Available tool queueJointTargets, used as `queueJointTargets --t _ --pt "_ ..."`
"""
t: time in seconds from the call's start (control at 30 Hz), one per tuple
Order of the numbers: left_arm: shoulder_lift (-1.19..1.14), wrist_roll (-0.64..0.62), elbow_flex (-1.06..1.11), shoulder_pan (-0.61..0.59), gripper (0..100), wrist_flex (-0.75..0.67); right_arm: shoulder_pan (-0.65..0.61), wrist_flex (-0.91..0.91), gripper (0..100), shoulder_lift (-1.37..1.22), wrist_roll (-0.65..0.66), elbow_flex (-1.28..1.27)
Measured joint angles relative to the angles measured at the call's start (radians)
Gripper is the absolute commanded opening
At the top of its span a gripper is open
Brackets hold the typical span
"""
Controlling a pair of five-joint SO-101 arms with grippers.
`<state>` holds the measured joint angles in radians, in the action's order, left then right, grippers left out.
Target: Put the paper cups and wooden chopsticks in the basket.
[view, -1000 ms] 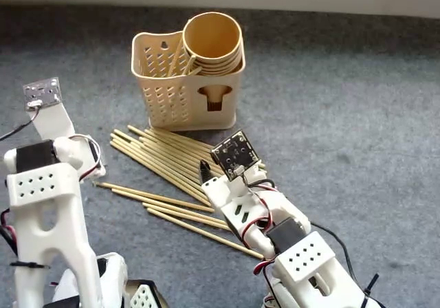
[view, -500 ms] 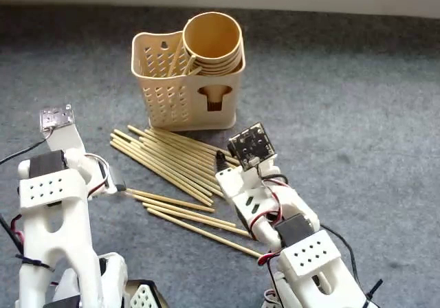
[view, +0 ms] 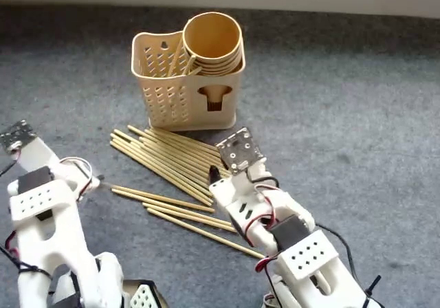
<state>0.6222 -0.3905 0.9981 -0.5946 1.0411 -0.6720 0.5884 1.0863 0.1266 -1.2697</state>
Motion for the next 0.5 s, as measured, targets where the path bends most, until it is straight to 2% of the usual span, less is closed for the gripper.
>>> queueJointTargets --t 0.17,0.37,0.5 --pt "0.0 0.0 0.008 -0.095 25 -0.032 -0.173 0.189 8.7 0.0 0.0 0.074" --pt "0.0 -0.003 0.029 -0.114 25 -0.035 -0.358 0.212 8.7 -0.012 0.023 0.08" --pt "0.0 -0.003 0.029 -0.118 25 -0.035 -0.387 0.212 8.7 -0.14 0.023 0.091"
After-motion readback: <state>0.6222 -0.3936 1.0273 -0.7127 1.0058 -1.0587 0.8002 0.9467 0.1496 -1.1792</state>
